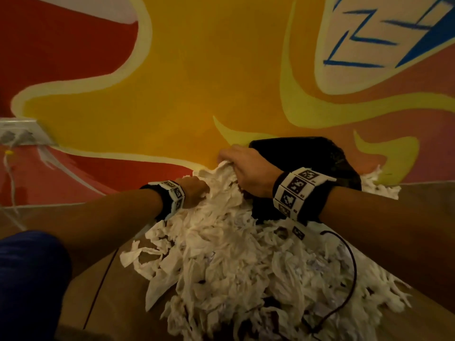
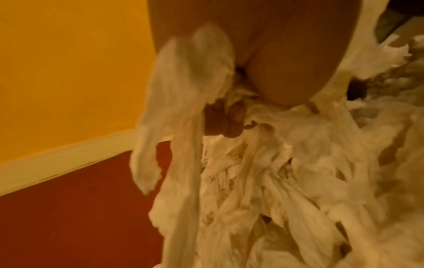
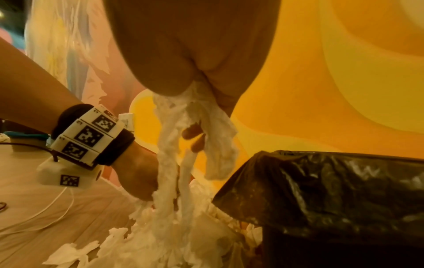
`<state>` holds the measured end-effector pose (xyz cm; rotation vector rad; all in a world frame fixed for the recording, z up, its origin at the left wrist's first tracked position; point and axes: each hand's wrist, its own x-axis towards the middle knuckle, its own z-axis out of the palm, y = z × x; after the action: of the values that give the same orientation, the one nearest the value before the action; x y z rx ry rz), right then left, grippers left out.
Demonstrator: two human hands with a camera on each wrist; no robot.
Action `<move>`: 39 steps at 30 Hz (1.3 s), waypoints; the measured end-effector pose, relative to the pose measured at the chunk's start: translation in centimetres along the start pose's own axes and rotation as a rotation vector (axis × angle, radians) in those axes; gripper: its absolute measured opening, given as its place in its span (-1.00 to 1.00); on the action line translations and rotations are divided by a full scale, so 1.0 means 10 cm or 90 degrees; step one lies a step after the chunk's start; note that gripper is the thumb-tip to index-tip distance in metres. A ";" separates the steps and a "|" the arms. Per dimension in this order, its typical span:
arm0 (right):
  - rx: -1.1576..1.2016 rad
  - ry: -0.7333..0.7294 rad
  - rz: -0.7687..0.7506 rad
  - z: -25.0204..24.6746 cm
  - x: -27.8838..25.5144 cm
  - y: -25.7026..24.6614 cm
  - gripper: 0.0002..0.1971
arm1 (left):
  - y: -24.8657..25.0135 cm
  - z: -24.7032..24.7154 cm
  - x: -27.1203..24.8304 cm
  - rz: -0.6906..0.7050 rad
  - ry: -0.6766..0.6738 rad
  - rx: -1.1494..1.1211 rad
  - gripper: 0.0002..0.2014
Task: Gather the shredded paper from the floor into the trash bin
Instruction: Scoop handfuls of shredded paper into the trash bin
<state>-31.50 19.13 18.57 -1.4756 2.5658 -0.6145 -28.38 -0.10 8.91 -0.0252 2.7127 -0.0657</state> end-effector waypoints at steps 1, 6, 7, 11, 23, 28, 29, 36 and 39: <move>-0.011 0.009 -0.005 0.01 0.01 0.01 -0.76 | 0.01 -0.03 -0.03 0.003 -0.009 -0.032 -0.66; 0.039 0.017 0.020 0.20 0.03 0.10 -0.88 | -0.09 -0.10 -0.18 0.029 0.034 -0.190 -0.58; 0.025 0.001 0.028 0.24 0.04 0.11 -0.88 | -0.12 -0.11 -0.21 0.026 0.056 -0.231 -0.54; -0.092 -0.140 -0.017 0.43 0.10 0.11 -0.90 | -0.27 -0.12 -0.32 -0.020 0.178 -0.339 -0.72; -0.164 -0.274 0.009 0.78 0.53 0.09 -0.67 | -0.48 -0.09 -0.48 -0.049 0.237 -0.525 -0.82; -0.310 -0.394 0.052 1.07 0.54 0.26 -0.49 | -0.44 -0.06 -0.42 -0.095 0.318 -0.524 -0.94; -0.332 -0.407 0.044 1.13 0.54 0.32 -0.42 | -0.43 -0.07 -0.40 -0.091 0.317 -0.509 -0.91; -0.247 -0.360 -0.004 1.11 0.53 0.37 -0.73 | -0.36 0.07 -0.24 -0.020 0.181 -0.232 -0.76; -0.193 -0.281 -0.026 0.96 0.45 0.32 -0.66 | -0.34 0.14 -0.13 -0.020 0.104 -0.173 -0.61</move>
<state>-33.52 14.03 9.02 -1.5383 2.3500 0.1039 -26.58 -3.55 8.39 -0.1485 2.8636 0.3046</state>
